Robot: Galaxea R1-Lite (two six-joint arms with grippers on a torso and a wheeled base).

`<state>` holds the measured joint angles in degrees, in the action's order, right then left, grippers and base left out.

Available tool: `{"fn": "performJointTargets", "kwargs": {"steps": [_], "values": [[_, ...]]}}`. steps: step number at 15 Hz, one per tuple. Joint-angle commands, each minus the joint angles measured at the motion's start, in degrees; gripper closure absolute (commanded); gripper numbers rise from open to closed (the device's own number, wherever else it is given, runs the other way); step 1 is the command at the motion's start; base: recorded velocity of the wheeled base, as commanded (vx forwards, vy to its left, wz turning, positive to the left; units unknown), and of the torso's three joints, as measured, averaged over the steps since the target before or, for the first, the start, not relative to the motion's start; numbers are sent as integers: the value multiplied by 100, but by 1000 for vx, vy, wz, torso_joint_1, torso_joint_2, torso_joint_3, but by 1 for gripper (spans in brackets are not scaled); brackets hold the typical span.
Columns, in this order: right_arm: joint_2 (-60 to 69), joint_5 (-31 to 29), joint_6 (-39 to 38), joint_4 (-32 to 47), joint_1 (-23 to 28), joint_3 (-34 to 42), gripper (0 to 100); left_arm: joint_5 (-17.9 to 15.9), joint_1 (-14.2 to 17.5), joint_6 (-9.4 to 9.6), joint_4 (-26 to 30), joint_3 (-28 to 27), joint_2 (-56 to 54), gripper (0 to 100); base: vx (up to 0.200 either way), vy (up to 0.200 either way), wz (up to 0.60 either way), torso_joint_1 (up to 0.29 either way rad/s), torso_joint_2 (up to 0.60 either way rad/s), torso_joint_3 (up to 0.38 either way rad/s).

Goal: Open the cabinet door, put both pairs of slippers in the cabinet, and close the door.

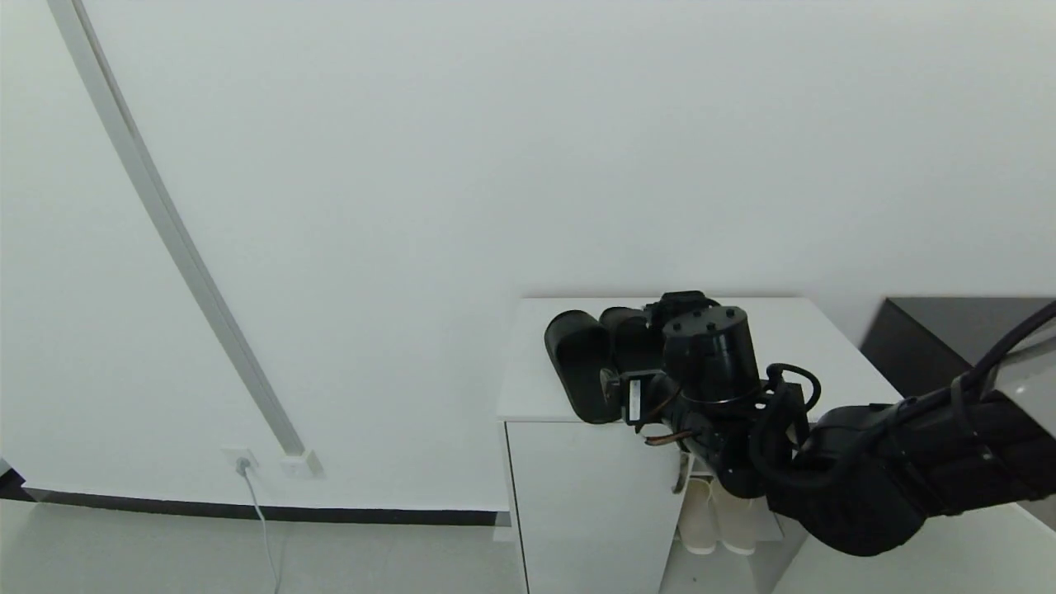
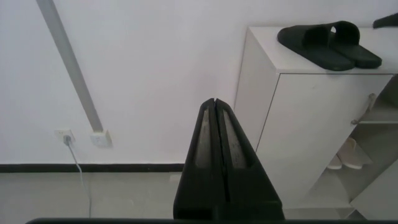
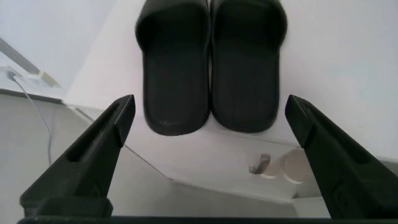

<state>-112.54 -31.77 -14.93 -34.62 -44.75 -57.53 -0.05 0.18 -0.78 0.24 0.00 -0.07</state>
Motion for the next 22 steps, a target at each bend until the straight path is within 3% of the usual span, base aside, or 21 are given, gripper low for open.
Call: {"fn": "performJointTargets", "kwargs": {"steps": [1,3,5,14,17,22], "values": [[-409,57,-10,-431,2,400,0,5,-1,-19,-7,0,7,100,0,0,0,0,0,0],[-804,197,52,-1249,19,532,0,5,-1,-19,-7,0,7,100,0,0,0,0,0,0],[-1085,259,70,-1477,54,391,0,5,-1,-27,-7,0,7,100,0,0,0,0,0,0],[-2430,575,404,-1363,757,-1525,0,5,-1,-27,-7,0,7,100,0,0,0,0,0,0],[-2773,628,474,-932,951,-2421,0,5,-1,-36,-7,0,7,100,0,0,0,0,0,0],[-2931,628,483,-440,951,-3133,0,5,-1,-36,-7,0,7,100,0,0,0,0,0,0]]}}
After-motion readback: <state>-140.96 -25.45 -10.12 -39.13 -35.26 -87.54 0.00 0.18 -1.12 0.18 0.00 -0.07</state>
